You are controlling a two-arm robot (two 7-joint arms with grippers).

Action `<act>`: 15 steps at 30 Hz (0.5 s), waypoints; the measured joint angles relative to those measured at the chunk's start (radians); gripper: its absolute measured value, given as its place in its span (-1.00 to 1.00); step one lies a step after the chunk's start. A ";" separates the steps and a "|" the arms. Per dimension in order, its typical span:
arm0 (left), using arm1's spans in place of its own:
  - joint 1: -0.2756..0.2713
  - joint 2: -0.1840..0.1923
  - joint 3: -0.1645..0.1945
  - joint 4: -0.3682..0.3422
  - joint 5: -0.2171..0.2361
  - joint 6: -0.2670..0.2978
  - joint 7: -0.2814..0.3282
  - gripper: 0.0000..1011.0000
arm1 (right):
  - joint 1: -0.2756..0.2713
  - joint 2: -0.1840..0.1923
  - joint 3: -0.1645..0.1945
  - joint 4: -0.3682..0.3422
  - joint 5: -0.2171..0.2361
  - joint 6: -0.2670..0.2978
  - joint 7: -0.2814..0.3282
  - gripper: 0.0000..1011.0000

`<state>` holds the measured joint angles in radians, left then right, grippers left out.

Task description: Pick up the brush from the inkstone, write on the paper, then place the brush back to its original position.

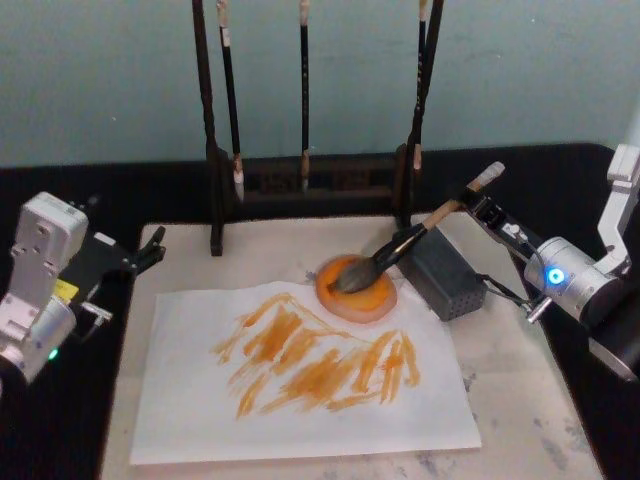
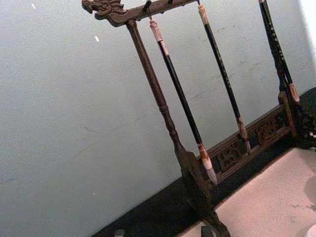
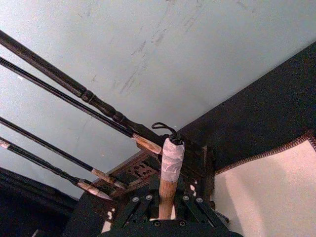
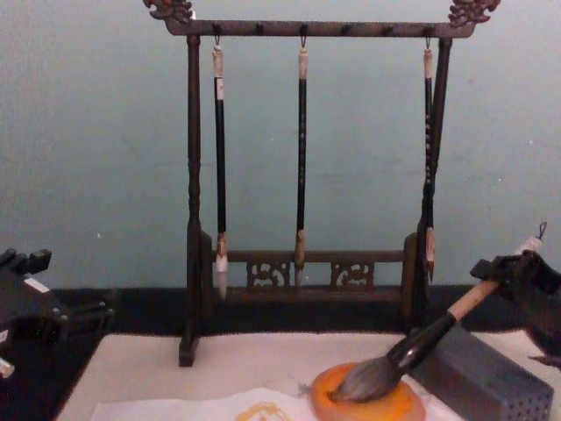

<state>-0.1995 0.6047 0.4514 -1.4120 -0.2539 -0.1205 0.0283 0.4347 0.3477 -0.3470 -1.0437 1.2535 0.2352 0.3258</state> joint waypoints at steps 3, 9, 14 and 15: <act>0.000 0.000 0.000 0.000 0.000 0.000 0.000 0.98 | 0.000 0.000 0.000 0.000 0.000 0.000 0.000 -0.68; 0.000 0.000 0.000 0.000 0.000 0.000 0.000 0.98 | 0.000 0.000 0.000 0.000 -0.001 0.000 0.000 -0.68; 0.000 0.000 0.000 0.000 0.000 0.000 0.000 0.98 | 0.000 0.000 0.000 0.000 -0.001 0.000 0.000 -0.68; 0.000 0.000 0.000 0.000 0.000 0.000 0.000 0.98 | 0.000 0.000 0.000 0.000 -0.001 0.000 0.000 -0.68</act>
<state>-0.1995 0.6047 0.4514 -1.4120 -0.2539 -0.1205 0.0283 0.4346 0.3478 -0.3471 -1.0437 1.2527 0.2350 0.3255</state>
